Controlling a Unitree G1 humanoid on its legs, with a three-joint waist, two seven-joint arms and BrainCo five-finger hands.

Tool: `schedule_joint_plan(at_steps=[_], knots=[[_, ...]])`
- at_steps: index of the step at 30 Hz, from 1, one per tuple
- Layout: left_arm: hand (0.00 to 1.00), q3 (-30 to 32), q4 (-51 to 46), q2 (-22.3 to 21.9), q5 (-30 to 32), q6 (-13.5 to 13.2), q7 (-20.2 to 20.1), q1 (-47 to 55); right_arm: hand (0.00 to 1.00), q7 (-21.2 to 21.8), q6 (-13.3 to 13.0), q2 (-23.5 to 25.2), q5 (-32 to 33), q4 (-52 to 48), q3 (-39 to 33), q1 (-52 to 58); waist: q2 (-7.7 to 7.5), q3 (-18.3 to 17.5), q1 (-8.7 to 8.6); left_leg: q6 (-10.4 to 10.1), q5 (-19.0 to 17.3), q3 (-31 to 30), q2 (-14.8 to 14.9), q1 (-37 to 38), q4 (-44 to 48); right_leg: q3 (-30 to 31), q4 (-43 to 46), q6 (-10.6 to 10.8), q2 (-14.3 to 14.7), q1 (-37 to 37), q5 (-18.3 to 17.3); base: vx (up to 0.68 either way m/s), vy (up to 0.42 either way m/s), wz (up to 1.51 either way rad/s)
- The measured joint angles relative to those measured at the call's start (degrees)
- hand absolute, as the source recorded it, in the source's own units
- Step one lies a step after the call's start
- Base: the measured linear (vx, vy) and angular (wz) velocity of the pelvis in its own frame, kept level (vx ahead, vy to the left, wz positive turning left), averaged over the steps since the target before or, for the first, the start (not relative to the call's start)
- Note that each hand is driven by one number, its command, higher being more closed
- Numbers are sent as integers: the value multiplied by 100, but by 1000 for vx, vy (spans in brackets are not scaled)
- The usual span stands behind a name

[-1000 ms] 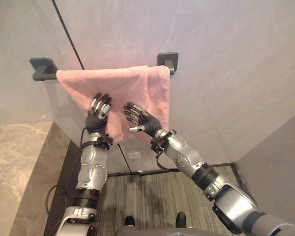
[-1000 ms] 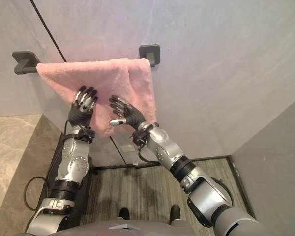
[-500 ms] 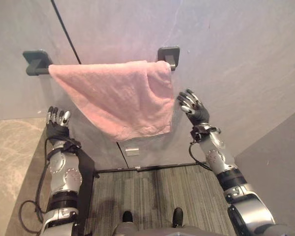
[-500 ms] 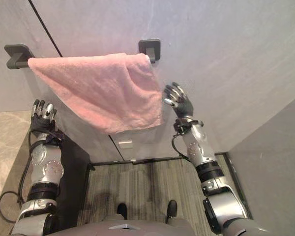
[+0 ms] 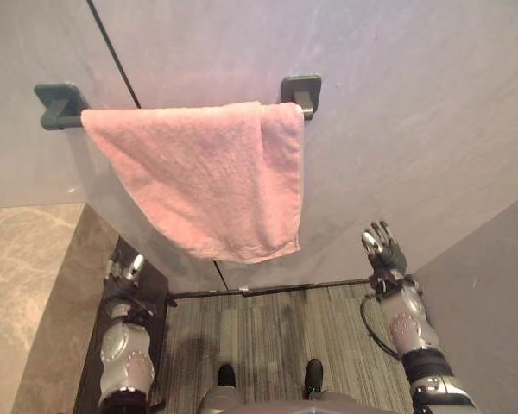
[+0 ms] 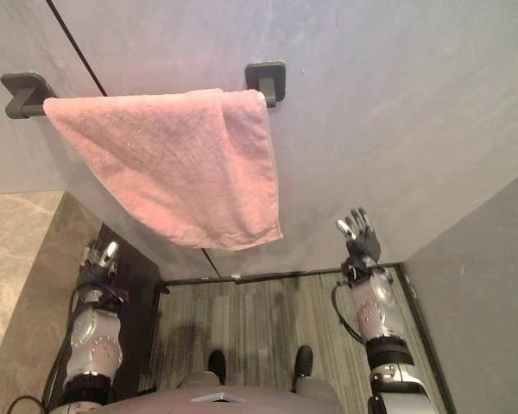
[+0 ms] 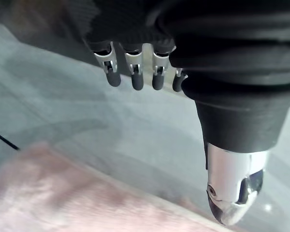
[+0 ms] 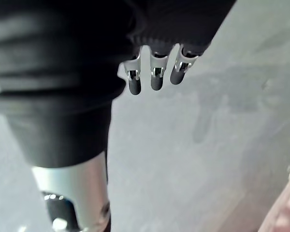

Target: Organize washtable

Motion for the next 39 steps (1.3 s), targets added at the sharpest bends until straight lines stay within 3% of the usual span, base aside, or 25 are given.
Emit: schedule_joint_plan(at_steps=[3, 7, 10, 11, 14, 17, 23, 27, 29, 30, 31, 32, 34, 36, 37, 38, 39], knots=[[0, -223, 699, -140, 398, 156, -102, 151, 0, -25, 0, 172, -454, 590, -200, 305, -1, -1, -49, 0, -31, -5, -14, 12, -6, -4, -1, 21, -5, 14, -33, 25, 0, 1], [0, -518, 2175, -437, 1194, 362, -219, 170, 0, -105, 40, 419, -1061, 2102, -347, 615, 0, -1, -110, 14, -68, 18, -10, 128, 16, -3, 17, 32, -4, 120, -79, 69, -4, -2], [0, -482, 3212, -624, 1736, 517, -227, 164, 0, -131, 166, 585, -1361, 3257, -854, 734, 4, 0, -177, 4, -134, 98, -13, 294, 18, 77, 27, 40, -2, 243, -88, 74, 5, -13], [0, -347, 3512, -682, 1971, 623, -199, 165, 0, -134, 260, 622, -1742, 3628, -1215, 862, 5, -2, -192, 8, -174, 111, -12, 368, 19, 79, 27, 48, 0, 311, -110, 54, 4, -6], [0, -33, 3717, -712, 2193, 740, -76, 139, 0, -258, 410, 648, -2210, 3843, -1962, 1057, 26, -13, -214, 7, -206, 196, -17, 452, 20, 135, 21, 48, 6, 356, -121, 21, 6, -10], [0, 48, 3739, -749, 2231, 775, -54, 160, 0, -305, 412, 673, -2242, 3839, -2202, 1148, 42, -20, -274, 6, -226, 243, -16, 494, 20, 189, 5, 49, 7, 365, -134, -8, 8, -10], [0, -6, 3729, -748, 2221, 762, -75, 147, 0, -312, 409, 691, -2236, 3804, -2035, 1176, 97, 18, -380, -5, -317, 63, 38, 351, 279, 25, 29, 25, 20, 481, -181, -25, -19, 14], [0, -419, 3315, -787, 1963, 733, 42, 90, 0, -399, 405, 534, -2457, 3719, -1129, 670, 170, 296, -384, -32, -465, -484, 118, -331, 1134, -438, 95, -3, 25, 463, -226, -103, -46, 61], [0, -756, 2957, -919, 1788, 630, 116, 104, 0, -448, 396, 409, -2471, 3535, -683, 294, 378, 460, -367, -234, -223, -709, 209, -965, 1583, -659, 660, -251, 102, 4, -397, -217, -74, 98], [0, -834, 2826, -781, 1712, 554, 141, 20, 0, -455, 345, 455, -2470, 3423, -488, 143, 157, 473, -366, -456, 261, -479, 65, -1047, 1200, -826, 732, -517, -70, -226, -499, -146, -57, 106], [0, -833, 2822, -797, 1707, 572, 160, -81, 0, -460, 321, 458, -2470, 3368, -481, 21, 180, 604, -354, -151, -163, -40, 187, -1230, 2007, -1092, 860, -574, -126, -278, -530, 563, 29, 105], [0, -834, 2826, -870, 1705, 553, 188, 4, 0, -503, 238, 419, -2467, 3256, -385, -173, 295, 745, -300, 74, -1200, 597, 645, -1370, 4513, -1228, 1160, -746, -103, -300, -661, 861, 84, 57], [0, -839, 2857, -924, 1722, 573, 170, 238, 0, -486, 223, 368, -2449, 3060, -335, -134, 467, 656, -331, -24, -1225, 824, 751, -843, 5631, -1379, 1194, -766, -56, -236, -675, 1097, 151, 53], [0, -839, 3060, -1002, 1724, 592, 129, 301, 0, -478, 208, 330, -2402, 3058, -313, -20, 646, 537, -390, -177, -797, 910, 777, -204, 5540, -1654, 1264, -772, -70, -265, -678, 822, 113, 78], [0, -841, 3138, -1040, 1727, 613, 113, 291, 0, -482, 223, 320, -2403, 3073, -389, 10, 669, 530, -439, -490, -803, 938, 752, 120, 4984, -1824, 1310, -745, -115, -270, -652, 422, 116, 112], [0, -817, 3173, -1002, 1767, 627, 92, 272, 0, -483, 242, 399, -2404, 3096, -496, 191, 510, 520, -493, -546, -1037, 1012, 445, 334, 4288, -2023, 1373, -659, -309, -296, -571, 288, 121, 106], [0, -814, 3173, -959, 1784, 628, 90, 274, 0, -471, 249, 432, -2404, 3113, -479, 263, 450, 497, -491, -569, -1148, 996, 365, 423, 4047, -2047, 1329, -693, -345, -338, -515, 125, 136, 91]])
